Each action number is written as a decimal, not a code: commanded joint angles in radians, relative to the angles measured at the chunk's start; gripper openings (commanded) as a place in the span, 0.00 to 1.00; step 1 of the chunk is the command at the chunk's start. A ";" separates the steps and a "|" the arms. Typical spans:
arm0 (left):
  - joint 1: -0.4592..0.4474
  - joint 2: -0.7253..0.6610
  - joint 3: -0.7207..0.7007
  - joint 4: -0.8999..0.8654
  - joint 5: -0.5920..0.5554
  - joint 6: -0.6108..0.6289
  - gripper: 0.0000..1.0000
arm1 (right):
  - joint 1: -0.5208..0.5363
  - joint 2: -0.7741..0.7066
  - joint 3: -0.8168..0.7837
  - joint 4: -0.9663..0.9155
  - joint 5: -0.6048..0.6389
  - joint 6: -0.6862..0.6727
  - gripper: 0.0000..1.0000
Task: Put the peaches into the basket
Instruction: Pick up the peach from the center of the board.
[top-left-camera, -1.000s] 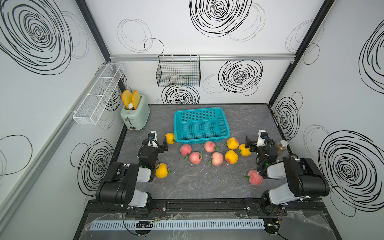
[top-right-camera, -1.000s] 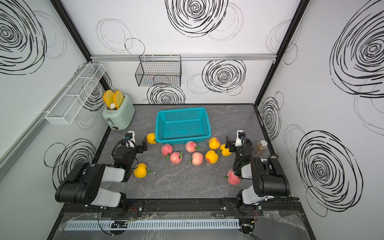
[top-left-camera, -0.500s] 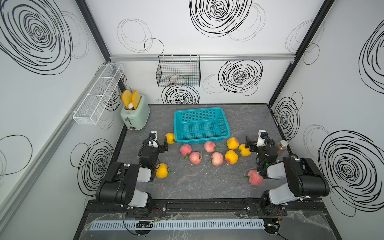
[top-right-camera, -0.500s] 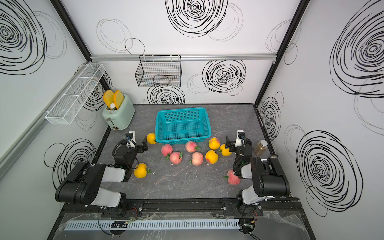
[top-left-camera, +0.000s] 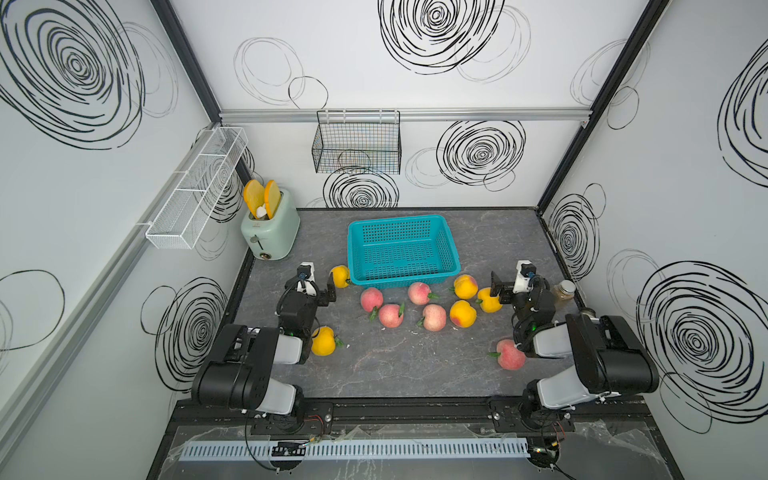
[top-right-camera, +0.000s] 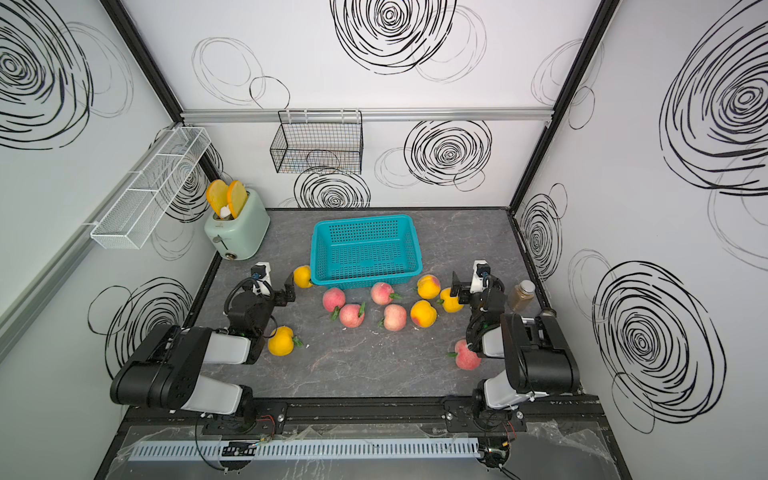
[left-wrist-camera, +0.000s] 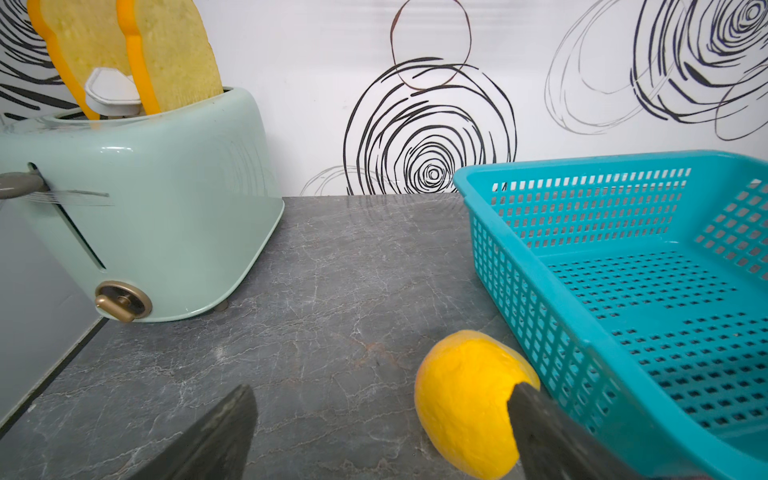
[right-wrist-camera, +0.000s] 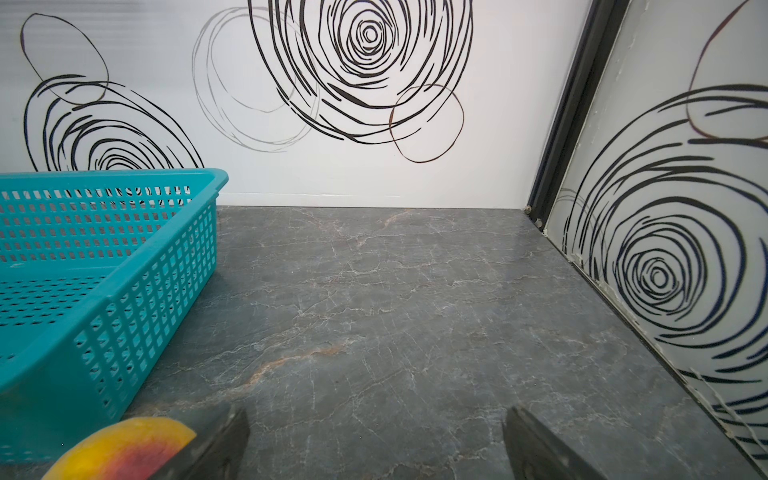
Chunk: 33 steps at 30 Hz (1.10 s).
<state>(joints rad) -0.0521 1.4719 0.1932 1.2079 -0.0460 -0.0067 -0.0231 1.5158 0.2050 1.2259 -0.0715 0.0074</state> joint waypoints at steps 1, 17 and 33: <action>0.001 -0.007 0.014 0.073 0.005 0.011 0.98 | 0.000 -0.002 0.014 0.011 0.004 -0.007 0.99; -0.011 -0.009 0.011 0.078 -0.018 0.018 0.98 | -0.132 -0.602 0.348 -1.175 -0.011 0.365 0.99; -0.010 -0.009 0.013 0.076 -0.017 0.018 0.98 | 0.105 -0.658 0.473 -1.859 -0.001 0.719 0.99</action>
<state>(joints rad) -0.0589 1.4719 0.1932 1.2083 -0.0536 -0.0048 0.0242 0.8726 0.6373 -0.4690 -0.1612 0.5827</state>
